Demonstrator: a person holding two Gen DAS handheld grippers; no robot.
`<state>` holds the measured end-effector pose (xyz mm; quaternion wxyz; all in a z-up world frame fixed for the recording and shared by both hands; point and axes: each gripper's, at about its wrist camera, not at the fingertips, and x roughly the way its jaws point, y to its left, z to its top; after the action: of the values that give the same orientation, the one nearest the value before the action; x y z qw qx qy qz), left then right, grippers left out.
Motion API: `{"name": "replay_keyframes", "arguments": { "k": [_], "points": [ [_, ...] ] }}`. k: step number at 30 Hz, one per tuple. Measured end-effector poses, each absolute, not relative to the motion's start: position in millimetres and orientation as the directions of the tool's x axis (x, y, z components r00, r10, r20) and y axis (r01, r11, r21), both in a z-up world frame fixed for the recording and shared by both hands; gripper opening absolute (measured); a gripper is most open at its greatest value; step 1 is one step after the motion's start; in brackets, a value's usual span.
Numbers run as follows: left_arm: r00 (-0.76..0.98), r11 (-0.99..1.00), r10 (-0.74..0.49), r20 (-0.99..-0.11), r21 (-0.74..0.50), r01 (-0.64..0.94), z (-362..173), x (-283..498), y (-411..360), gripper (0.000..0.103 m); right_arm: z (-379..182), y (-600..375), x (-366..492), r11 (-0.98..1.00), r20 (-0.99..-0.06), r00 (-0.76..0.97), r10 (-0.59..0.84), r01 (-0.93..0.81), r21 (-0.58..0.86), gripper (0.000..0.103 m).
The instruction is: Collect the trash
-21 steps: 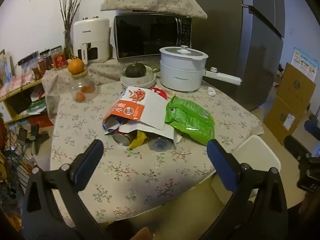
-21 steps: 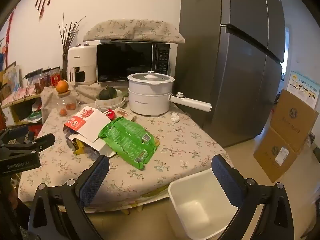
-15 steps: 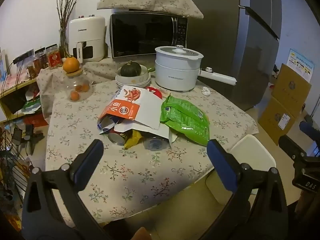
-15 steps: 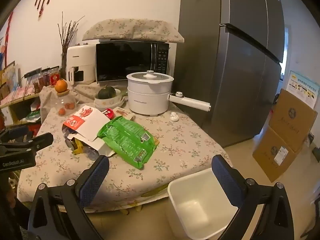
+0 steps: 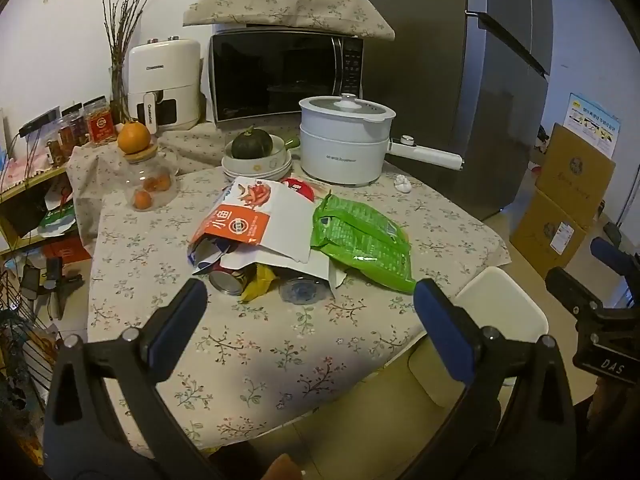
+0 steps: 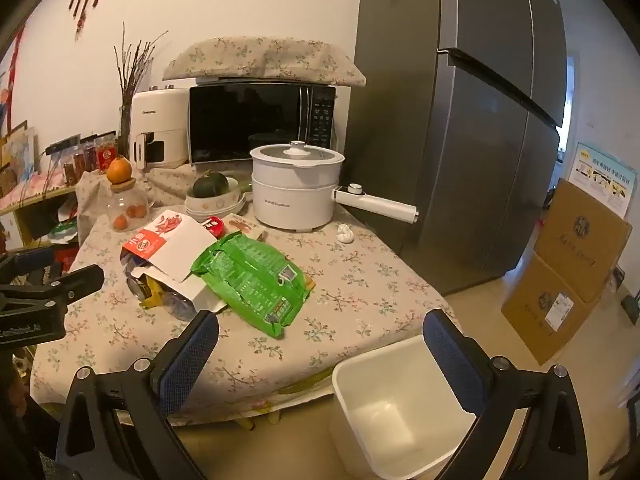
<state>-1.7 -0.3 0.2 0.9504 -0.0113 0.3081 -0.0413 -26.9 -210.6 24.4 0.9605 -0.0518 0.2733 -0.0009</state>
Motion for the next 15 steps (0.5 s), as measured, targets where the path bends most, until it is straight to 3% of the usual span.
{"name": "replay_keyframes", "arguments": {
  "k": [15],
  "points": [
    [0.809,0.997,-0.080,-0.582,-0.050,0.063,1.9,-1.1,0.7,0.103,24.2,-215.8,-29.6,0.996,-0.520,0.854,-0.029,-0.020,-0.089,0.103]
  ]
}}
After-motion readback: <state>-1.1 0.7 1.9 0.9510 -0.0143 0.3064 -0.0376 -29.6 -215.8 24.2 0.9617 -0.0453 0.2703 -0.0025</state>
